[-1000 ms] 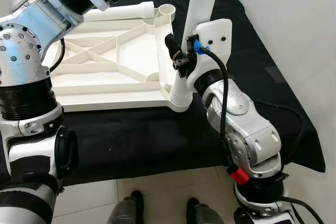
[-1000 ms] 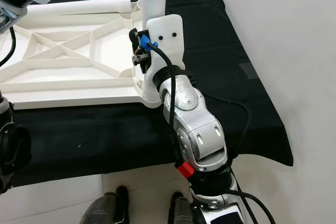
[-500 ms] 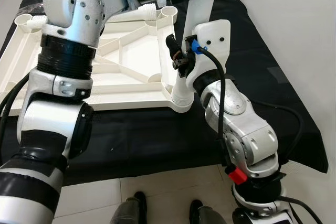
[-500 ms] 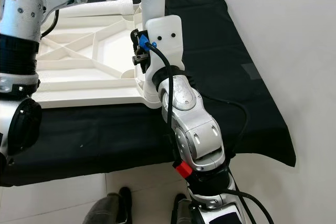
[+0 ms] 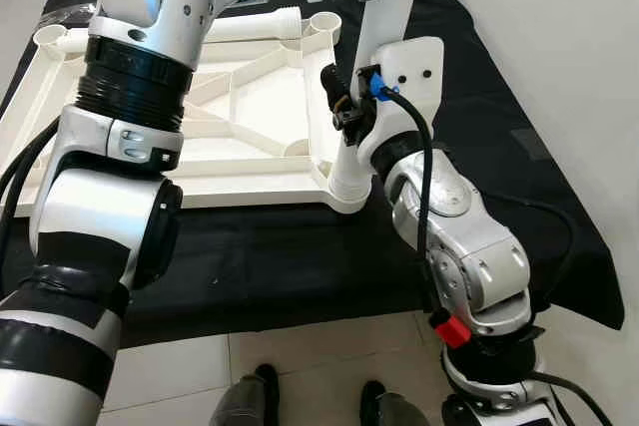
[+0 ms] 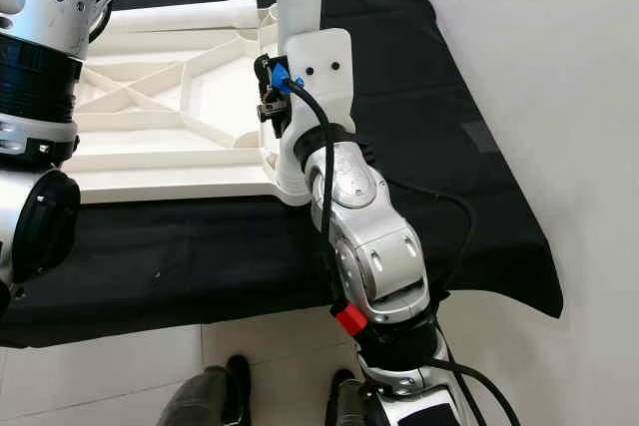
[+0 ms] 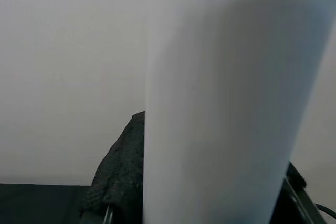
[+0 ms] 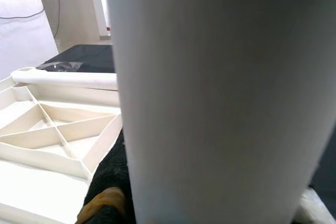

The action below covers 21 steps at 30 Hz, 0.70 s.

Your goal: Building children table

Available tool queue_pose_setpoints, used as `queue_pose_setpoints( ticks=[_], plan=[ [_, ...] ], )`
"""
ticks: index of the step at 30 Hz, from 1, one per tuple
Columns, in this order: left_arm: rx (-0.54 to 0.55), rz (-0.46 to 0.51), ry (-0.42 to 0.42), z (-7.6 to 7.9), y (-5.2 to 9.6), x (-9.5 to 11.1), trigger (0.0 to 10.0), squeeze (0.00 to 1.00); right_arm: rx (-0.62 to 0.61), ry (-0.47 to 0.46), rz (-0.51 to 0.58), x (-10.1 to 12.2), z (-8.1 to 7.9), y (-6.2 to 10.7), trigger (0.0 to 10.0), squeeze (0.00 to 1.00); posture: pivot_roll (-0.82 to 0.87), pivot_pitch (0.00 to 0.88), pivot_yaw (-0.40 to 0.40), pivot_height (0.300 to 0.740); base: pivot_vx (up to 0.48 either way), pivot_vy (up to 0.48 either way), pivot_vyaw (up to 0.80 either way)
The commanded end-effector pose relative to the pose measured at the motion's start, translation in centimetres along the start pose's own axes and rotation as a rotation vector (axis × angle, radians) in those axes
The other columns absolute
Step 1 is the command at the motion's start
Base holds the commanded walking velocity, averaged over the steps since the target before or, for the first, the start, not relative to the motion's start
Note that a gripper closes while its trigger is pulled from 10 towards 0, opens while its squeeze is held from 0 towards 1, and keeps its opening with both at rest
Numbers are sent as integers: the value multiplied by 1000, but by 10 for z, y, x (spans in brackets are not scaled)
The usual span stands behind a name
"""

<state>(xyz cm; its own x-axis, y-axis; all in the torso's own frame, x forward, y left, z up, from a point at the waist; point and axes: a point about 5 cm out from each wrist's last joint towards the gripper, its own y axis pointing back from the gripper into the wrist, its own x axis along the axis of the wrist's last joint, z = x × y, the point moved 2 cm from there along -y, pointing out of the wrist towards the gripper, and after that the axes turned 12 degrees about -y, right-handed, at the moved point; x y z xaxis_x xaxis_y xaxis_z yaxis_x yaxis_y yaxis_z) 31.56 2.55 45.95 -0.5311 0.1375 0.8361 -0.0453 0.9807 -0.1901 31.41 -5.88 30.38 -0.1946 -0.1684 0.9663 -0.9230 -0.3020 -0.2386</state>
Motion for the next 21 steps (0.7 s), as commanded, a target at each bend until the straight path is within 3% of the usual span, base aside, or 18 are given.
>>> queue_pose_setpoints(
  ticks=[1, 4, 5, 8, 10, 11, 15, 16, 17, 18, 21],
  plan=[
    [-47, -16, -39, 6, -7, 6, 0, 0, 10, 5, -116, -25, 2, -1, 10000, 0, 42, 273, 25, 740, 0, 0, 0],
    [-50, -16, -41, 5, -7, 6, 0, 0, 18, 2, -110, -24, 2, -1, 10000, 0, 42, 273, 25, 740, 0, 0, 0],
    [-53, -18, -45, 5, -6, 3, 0, 0, 125, -34, -60, -11, -3, -4, 10000, 1000, 41, 277, 27, 740, 0, 0, 0],
    [-54, -20, -47, 4, -5, 2, 0, 0, 176, -48, -38, -6, -5, -5, 10000, 1000, 41, 277, 27, 740, 0, 0, 0],
    [-56, -21, -44, 4, -3, 0, 0, 0, 304, -27, 13, 8, -3, -5, 10000, 1000, 40, 281, 25, 740, 0, 0, 0],
    [-56, -21, -44, 4, -3, 0, 0, 0, 304, -27, 13, 8, -3, -5, 10000, 1000, 40, 281, 25, 740, 0, 0, 0],
    [-58, -18, -42, 4, -2, -1, 0, 0, 430, 55, 2, 16, 8, -5, 10000, 1000, 39, 281, 24, 740, 0, 0, 0],
    [-59, -13, -39, 4, -2, -1, 0, 0, 497, 94, -25, 17, 13, -3, 10000, 710, 39, 281, 23, 740, 0, 0, 0],
    [-59, -11, -39, 4, -1, -1, 0, 0, 546, 137, -42, 18, 15, -2, 10000, 149, 39, 281, 23, 740, 0, 0, 0],
    [-61, -7, -38, 4, -1, 0, 0, 0, 588, 153, -63, 17, 18, -1, 10000, 0, 39, 281, 23, 740, 0, 0, 0],
    [-63, -5, -37, 4, -1, 0, 0, 0, 610, 157, -75, 16, 20, -1, 10000, 0, 39, 284, 19, 740, 0, 0, 0]
  ],
)
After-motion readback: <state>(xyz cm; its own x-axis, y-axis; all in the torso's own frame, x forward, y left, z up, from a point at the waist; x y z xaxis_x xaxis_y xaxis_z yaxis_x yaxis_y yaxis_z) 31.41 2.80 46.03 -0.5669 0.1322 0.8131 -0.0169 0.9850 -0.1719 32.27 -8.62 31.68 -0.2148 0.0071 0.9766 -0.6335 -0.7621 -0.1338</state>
